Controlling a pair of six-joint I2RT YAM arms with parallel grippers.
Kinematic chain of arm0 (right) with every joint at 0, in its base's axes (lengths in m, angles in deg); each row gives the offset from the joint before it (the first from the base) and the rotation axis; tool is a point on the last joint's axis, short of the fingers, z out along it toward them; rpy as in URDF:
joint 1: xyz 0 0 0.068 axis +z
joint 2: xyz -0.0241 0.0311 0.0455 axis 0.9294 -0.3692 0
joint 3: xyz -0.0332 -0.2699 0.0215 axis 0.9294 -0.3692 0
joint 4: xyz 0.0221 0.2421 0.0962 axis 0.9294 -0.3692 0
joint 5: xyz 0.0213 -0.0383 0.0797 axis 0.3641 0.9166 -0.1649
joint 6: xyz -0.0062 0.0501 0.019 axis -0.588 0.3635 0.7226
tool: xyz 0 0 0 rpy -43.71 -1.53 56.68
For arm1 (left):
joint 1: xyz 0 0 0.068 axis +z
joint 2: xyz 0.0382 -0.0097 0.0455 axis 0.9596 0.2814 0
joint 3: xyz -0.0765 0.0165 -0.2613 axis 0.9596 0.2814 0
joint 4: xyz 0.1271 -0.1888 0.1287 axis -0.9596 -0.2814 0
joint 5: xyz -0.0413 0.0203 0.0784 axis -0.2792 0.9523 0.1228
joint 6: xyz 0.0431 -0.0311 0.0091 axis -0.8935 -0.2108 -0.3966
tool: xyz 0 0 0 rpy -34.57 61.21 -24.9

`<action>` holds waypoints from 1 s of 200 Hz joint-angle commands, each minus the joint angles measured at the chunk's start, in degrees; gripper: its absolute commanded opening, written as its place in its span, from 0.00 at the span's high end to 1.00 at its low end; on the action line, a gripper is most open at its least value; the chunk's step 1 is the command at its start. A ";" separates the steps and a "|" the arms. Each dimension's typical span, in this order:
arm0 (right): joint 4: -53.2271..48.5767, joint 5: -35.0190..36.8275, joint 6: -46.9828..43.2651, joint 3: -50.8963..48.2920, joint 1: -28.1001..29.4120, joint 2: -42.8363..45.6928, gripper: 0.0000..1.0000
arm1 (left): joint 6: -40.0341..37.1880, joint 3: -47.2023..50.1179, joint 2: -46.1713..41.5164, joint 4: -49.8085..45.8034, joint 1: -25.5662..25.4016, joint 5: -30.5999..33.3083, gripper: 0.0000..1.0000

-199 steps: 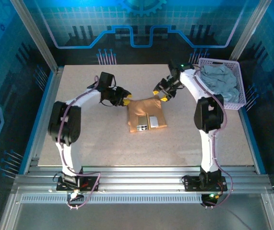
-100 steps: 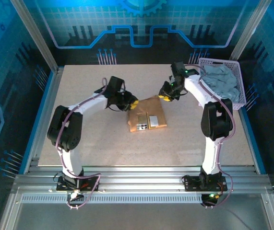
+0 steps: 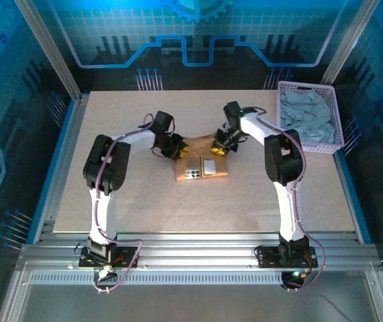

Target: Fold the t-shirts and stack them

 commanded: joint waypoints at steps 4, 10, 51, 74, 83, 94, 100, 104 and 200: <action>-1.19 -1.45 1.14 2.33 2.47 -4.05 0.80 | -4.42 0.14 1.04 -2.51 3.60 2.72 0.76; -0.70 -1.32 1.32 2.32 2.76 -3.57 0.80 | -5.36 0.13 -0.02 -2.50 3.91 2.96 0.74; 5.28 -2.65 0.47 -1.07 2.27 5.90 0.66 | -6.53 4.49 -13.35 -8.21 3.28 7.91 0.55; 4.95 -0.93 -0.41 -4.37 0.47 12.95 0.62 | 1.28 13.06 -22.69 -5.67 0.22 9.38 0.51; 5.16 -0.96 -0.24 -6.48 -0.38 15.37 0.62 | 5.44 15.40 -24.80 -3.37 -2.31 9.83 0.52; 6.02 -1.48 -0.06 -9.52 -1.46 18.13 0.63 | 10.92 16.97 -25.70 -0.04 -5.99 11.10 0.54; 6.29 -1.69 -0.05 -10.96 -1.92 19.52 0.63 | 13.80 17.09 -25.44 1.88 -8.04 11.99 0.55; 6.48 -1.91 -0.05 -11.79 -2.20 20.38 0.63 | 15.36 16.89 -25.01 2.84 -9.37 12.67 0.56; 8.58 -5.66 0.12 -28.74 -5.67 36.15 0.63 | 32.39 7.46 -5.81 6.42 -13.98 24.96 0.61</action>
